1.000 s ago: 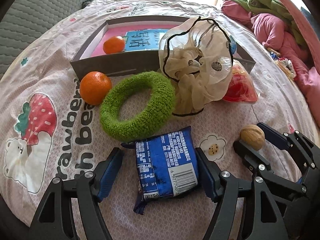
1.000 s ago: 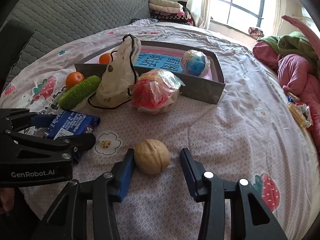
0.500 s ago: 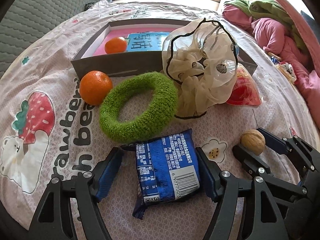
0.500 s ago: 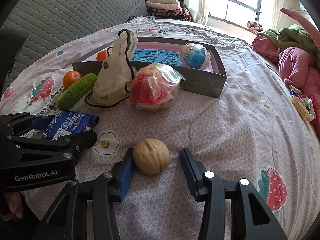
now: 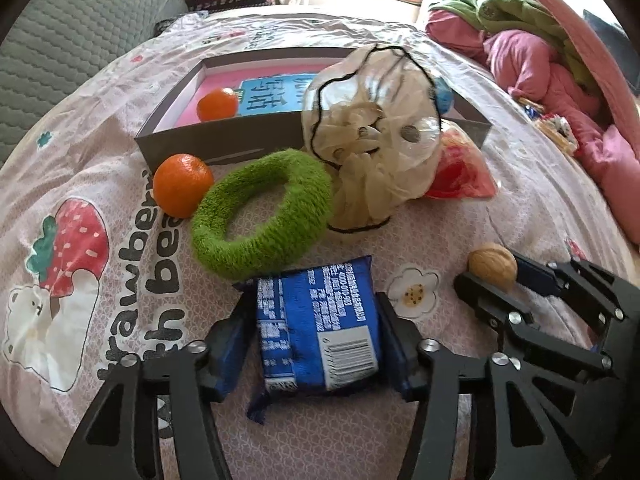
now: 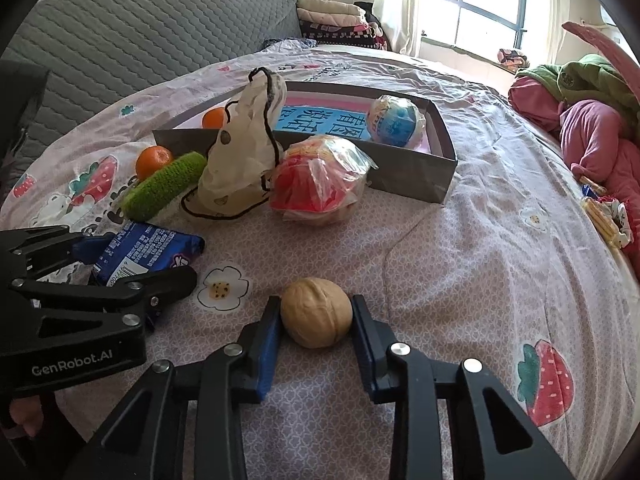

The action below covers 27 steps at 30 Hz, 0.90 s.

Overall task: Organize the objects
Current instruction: 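Close left gripper on the blue snack packet while right gripper closes on the walnut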

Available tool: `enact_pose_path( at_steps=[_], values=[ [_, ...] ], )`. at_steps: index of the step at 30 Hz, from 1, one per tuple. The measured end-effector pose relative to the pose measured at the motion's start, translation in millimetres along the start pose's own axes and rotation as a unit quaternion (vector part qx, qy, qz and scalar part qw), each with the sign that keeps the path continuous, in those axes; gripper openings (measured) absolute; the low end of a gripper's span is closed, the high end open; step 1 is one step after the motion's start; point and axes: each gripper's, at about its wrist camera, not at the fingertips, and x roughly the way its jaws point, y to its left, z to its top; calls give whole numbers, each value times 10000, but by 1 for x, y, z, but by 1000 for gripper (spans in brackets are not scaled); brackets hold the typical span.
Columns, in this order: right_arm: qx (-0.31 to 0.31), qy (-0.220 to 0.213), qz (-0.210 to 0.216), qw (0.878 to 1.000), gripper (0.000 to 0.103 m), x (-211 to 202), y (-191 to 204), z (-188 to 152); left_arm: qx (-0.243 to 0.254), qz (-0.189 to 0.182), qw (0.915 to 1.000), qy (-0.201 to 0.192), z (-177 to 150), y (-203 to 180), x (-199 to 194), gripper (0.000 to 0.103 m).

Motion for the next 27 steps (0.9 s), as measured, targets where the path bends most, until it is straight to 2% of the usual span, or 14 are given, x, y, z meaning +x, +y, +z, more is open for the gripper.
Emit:
enact_pose_path(
  at_steps=[13,19,21,27],
  values=[
    [335,-88,323,9989,34,-8,-10,0,-45,-316,9995,-35,-10,9,-15,53],
    [602,-220,702,9955,34,-17,-16,3,-39,-351,9994,-57,-13,10,-27,53],
    [737,-327,913,9926,34,-22,-19,4,-34,-349,9993,-84,-13,10,-30,53],
    [809,-710,985,9893,34,-38,-24,8,-20,-461,9985,-293,-11,10,-44,53]
  ],
)
